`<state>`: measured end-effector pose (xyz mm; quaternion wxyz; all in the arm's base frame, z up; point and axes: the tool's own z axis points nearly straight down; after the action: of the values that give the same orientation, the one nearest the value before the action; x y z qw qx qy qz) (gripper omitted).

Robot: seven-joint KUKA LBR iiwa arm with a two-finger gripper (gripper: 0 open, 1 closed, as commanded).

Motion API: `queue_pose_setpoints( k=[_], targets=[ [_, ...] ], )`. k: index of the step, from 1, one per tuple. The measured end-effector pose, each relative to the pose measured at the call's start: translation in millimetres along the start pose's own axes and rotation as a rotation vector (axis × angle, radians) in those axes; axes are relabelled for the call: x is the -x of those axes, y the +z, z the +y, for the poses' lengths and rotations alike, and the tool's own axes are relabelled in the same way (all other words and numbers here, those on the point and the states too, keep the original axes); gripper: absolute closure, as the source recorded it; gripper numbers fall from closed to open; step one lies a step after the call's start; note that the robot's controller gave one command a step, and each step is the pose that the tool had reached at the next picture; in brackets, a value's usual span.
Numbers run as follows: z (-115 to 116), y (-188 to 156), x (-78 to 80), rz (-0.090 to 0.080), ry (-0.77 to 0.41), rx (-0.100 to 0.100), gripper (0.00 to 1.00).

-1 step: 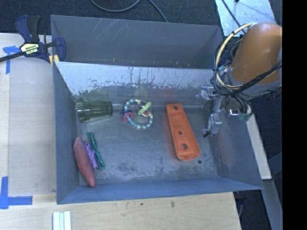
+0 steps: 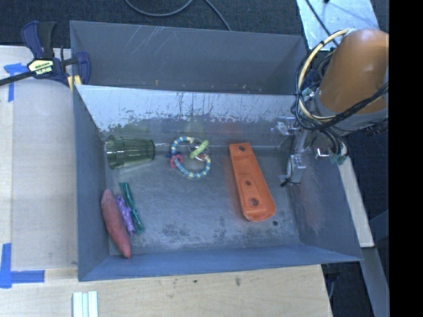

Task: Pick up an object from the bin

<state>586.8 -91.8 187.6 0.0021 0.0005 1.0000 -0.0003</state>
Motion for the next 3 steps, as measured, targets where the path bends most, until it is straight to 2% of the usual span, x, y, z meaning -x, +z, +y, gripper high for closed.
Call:
queue_pose_setpoints(
  k=[1,2,3],
  targets=[
    [6.7,57.6,-27.9,-0.001,0.08,0.0,0.0],
    [5.8,82.5,-39.0,0.007,0.116,0.001,0.0],
    [8.9,75.7,-61.8,-0.002,0.28,0.0,0.0]
  ],
)
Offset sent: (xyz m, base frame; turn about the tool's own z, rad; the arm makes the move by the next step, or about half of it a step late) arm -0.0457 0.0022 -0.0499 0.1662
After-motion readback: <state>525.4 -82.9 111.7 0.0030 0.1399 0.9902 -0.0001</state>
